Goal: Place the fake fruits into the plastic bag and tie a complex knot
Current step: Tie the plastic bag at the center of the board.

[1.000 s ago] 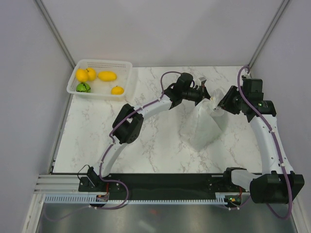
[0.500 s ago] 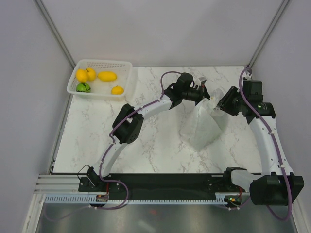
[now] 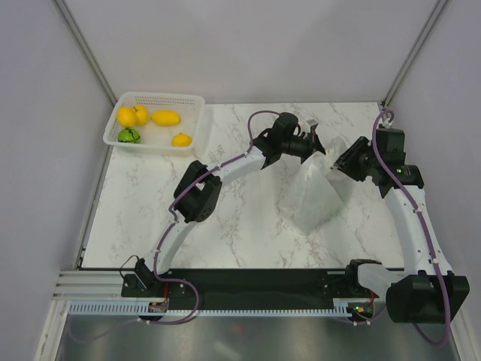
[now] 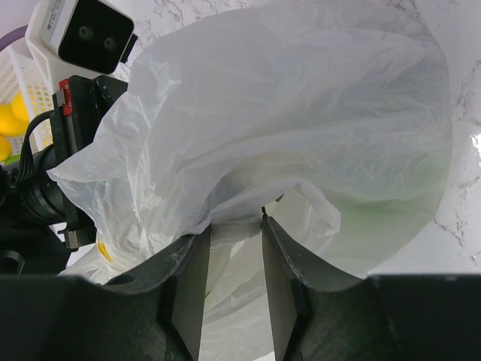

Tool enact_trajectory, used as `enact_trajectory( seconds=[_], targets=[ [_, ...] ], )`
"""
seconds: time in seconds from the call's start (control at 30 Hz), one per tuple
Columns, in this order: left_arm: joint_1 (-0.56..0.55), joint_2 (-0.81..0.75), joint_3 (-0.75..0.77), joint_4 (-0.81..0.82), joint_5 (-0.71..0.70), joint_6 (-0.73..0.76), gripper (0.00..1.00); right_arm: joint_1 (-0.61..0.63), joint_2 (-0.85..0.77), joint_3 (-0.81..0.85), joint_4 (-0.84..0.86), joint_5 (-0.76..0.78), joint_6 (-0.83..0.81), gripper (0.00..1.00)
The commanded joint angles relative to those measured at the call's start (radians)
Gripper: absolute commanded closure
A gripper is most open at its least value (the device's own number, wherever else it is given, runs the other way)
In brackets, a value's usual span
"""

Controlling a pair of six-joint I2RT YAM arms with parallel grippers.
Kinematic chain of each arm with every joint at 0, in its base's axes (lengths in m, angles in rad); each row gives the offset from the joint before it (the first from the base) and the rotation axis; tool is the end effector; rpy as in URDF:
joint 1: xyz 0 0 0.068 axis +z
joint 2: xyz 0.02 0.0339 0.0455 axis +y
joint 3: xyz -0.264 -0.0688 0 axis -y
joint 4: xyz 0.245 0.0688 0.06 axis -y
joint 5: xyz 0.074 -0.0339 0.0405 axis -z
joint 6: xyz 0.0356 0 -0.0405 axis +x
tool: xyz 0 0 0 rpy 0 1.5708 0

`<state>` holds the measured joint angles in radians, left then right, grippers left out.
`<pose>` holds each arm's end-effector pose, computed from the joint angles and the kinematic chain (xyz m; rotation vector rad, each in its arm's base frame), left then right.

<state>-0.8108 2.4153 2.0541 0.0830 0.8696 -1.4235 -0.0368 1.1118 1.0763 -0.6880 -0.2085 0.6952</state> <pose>0.3668 -0.4254 0.2317 -0.0710 -2.3171 1.9288 0.2317 -0.0012 0.3294 0.7348 2.2259 0.5732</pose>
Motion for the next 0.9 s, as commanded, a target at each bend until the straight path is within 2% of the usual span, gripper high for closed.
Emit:
enact_trajectory(
  seconds=[0.0, 0.07, 0.1, 0.17, 0.2, 0.3, 0.47, 0.67, 0.87],
  targets=[
    [-0.007, -0.005, 0.052, 0.017, 0.012, 0.008, 0.98, 0.002, -0.020, -0.013, 0.045, -0.012, 0.038, 0.59],
    [-0.005, -0.007, 0.052, 0.017, 0.012, 0.008, 0.98, 0.000, -0.020, -0.018, 0.045, -0.012, 0.040, 0.63],
    [-0.005, -0.007, 0.052, 0.017, 0.011, 0.008, 0.98, 0.000, -0.021, -0.021, 0.045, -0.011, 0.041, 0.70],
    [-0.007, -0.005, 0.052, 0.017, 0.012, 0.008, 0.98, 0.000, -0.023, -0.021, 0.048, -0.006, 0.043, 0.76],
    [-0.007, -0.005, 0.051, 0.017, 0.012, 0.008, 0.98, 0.002, -0.023, -0.019, 0.048, -0.005, 0.046, 0.85],
    [-0.005, -0.007, 0.051, 0.017, 0.011, 0.009, 0.98, 0.002, -0.026, -0.018, 0.047, -0.003, 0.046, 1.00],
    [-0.004, -0.010, 0.041, 0.017, 0.011, 0.014, 0.92, 0.002, -0.032, -0.010, 0.033, 0.018, 0.035, 1.00],
    [0.013, -0.031, 0.003, 0.012, 0.008, 0.028, 0.71, 0.002, -0.024, 0.010, 0.002, 0.054, 0.020, 1.00],
    [0.050, -0.074, -0.063, -0.011, 0.005, 0.069, 0.60, -0.002, -0.021, 0.017, -0.007, 0.063, 0.010, 1.00]
  ],
)
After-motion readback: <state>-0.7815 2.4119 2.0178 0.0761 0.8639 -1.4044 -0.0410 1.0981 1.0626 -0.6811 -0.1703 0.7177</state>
